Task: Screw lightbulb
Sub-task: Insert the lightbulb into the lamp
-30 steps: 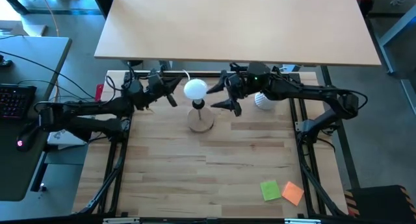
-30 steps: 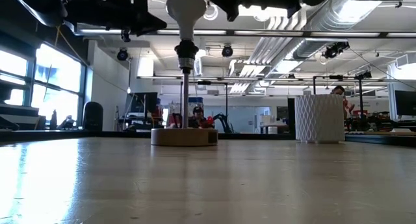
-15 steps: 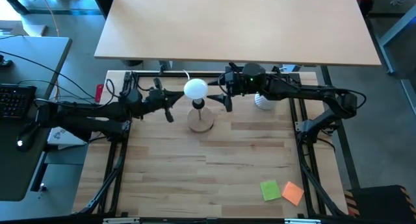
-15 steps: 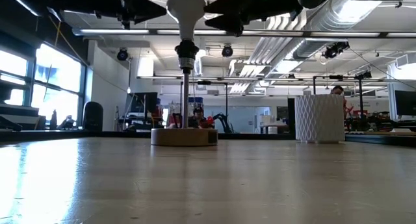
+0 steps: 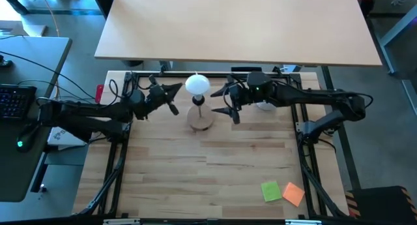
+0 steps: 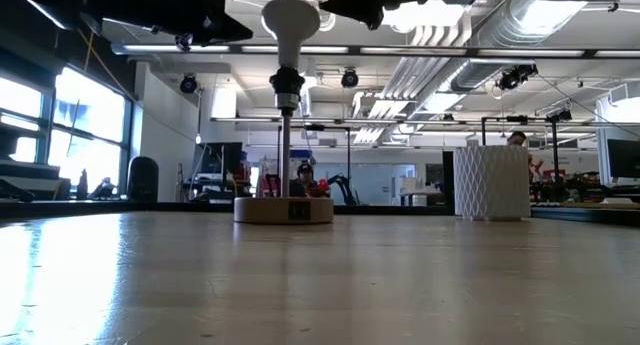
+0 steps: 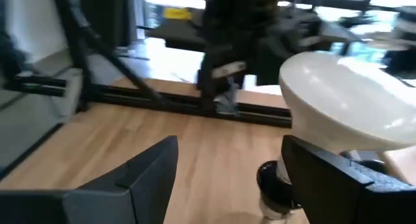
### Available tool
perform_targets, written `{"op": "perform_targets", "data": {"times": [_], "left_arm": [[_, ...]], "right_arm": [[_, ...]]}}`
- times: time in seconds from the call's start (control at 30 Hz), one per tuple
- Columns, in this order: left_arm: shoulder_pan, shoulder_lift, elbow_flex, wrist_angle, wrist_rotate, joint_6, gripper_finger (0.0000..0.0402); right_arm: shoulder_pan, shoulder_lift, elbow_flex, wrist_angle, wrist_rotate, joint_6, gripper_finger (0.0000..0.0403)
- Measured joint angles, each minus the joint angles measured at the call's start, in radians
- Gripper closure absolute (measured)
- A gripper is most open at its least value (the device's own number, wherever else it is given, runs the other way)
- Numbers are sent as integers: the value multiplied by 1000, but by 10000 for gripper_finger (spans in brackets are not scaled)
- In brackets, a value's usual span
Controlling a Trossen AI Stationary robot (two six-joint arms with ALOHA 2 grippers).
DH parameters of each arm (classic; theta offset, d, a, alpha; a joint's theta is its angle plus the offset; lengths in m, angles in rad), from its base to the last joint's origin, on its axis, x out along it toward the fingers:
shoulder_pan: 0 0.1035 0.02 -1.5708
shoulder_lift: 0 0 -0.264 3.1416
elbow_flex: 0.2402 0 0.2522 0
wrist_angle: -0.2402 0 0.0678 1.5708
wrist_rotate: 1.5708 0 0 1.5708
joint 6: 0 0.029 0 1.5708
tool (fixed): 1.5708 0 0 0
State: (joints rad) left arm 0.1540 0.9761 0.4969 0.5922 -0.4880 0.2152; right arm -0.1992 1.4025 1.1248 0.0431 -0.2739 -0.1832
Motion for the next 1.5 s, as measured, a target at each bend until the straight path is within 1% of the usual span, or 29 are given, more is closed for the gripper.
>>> {"op": "perform_targets", "data": {"times": [0.07,0.13,0.2,0.27,0.37,0.43,0.5,0.57,0.63,0.73,0.77,0.87,0.9,0.93,0.97,1.0,1.13,1.2,1.27,1.33,1.4,1.5], "left_arm": [[-20,-18,0,7,-11,10,401],[-34,-29,0,18,1,28,401],[-38,-26,0,47,45,40,401],[-33,-13,1,104,84,50,401],[-21,5,1,163,95,71,401],[-14,13,1,186,106,75,401],[-2,31,1,222,141,72,401],[8,52,1,225,163,62,401],[17,76,1,222,163,59,401],[20,107,3,220,131,59,401],[22,117,2,210,114,64,401],[22,123,0,198,34,96,401],[19,119,0,194,3,106,401],[17,115,0,187,-22,109,401],[12,112,0,181,-37,110,401],[7,107,0,176,-43,110,401],[-26,82,0,186,-36,137,401],[-43,79,0,187,-3,147,401],[-51,80,0,198,48,153,401],[-52,88,0,226,90,155,401],[-51,90,1,229,92,154,401],[-44,92,1,229,86,154,401]], "right_arm": [[3,-16,0,5,103,3,130],[-1,-23,0,13,200,7,130],[-17,-21,0,38,214,5,130],[-38,-11,0,90,165,8,130],[-76,14,1,141,56,58,130],[-93,34,1,161,1,80,130],[-102,46,1,177,-29,98,130],[-101,51,1,183,-42,103,130],[-96,51,1,179,-59,106,130],[-80,48,1,188,-108,130,130],[-73,46,1,188,-141,139,130],[-51,42,1,184,-271,128,130],[-45,40,1,180,-300,117,130],[-40,35,1,171,-300,110,130],[-35,31,1,162,-278,104,130],[-33,24,1,152,-233,100,130],[-34,5,1,89,57,95,130],[-41,7,0,62,139,85,130],[-58,20,0,66,142,78,130],[-78,38,0,85,87,92,130],[-91,59,0,124,43,104,130],[-96,73,0,157,41,107,130]]}}
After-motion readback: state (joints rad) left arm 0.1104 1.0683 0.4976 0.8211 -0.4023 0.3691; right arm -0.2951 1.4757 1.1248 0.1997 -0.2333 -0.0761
